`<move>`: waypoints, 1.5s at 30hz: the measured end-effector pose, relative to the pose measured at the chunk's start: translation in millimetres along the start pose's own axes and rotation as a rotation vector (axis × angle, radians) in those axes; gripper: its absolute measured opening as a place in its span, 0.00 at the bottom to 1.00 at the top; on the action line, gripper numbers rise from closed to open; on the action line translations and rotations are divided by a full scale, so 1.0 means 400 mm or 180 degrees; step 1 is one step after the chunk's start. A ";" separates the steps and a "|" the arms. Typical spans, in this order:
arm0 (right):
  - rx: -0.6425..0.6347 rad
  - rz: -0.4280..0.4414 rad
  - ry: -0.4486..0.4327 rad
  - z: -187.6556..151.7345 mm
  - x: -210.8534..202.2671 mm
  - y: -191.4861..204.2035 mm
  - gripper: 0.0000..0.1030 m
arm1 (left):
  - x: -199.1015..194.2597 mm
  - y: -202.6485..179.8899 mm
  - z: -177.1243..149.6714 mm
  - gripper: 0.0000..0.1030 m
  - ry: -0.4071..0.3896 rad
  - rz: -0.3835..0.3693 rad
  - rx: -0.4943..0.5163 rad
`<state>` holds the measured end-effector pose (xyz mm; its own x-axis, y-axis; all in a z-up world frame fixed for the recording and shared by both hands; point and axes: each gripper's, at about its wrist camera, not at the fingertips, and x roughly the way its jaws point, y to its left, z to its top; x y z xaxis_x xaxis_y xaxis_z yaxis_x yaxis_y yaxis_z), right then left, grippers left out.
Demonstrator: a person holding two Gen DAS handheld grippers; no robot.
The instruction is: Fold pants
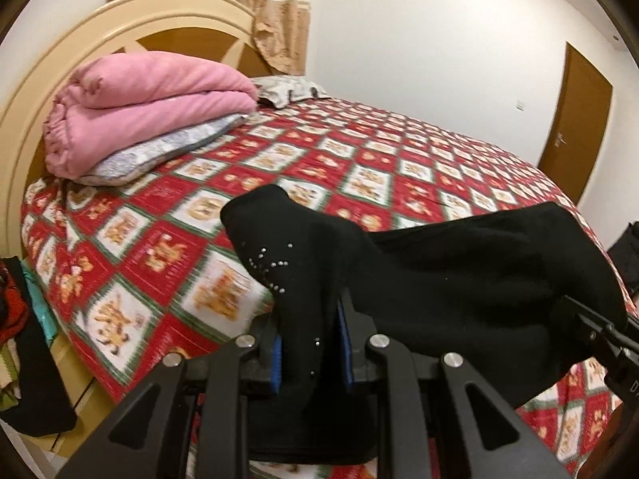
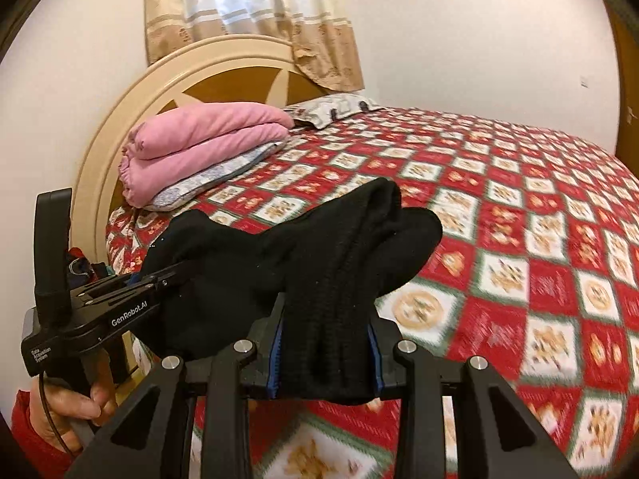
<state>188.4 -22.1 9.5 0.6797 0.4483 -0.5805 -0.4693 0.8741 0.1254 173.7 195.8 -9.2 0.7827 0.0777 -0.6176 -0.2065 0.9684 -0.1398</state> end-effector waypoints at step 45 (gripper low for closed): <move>-0.0197 0.0145 0.0676 0.091 0.525 -0.022 0.73 | 0.175 0.348 -0.028 1.00 0.0484 0.0996 -0.0729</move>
<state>355.8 71.2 -84.4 0.5262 0.4319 -0.7326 -0.5349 0.8378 0.1097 193.2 333.2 -80.4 0.5693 0.3075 -0.7624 -0.5595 0.8245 -0.0852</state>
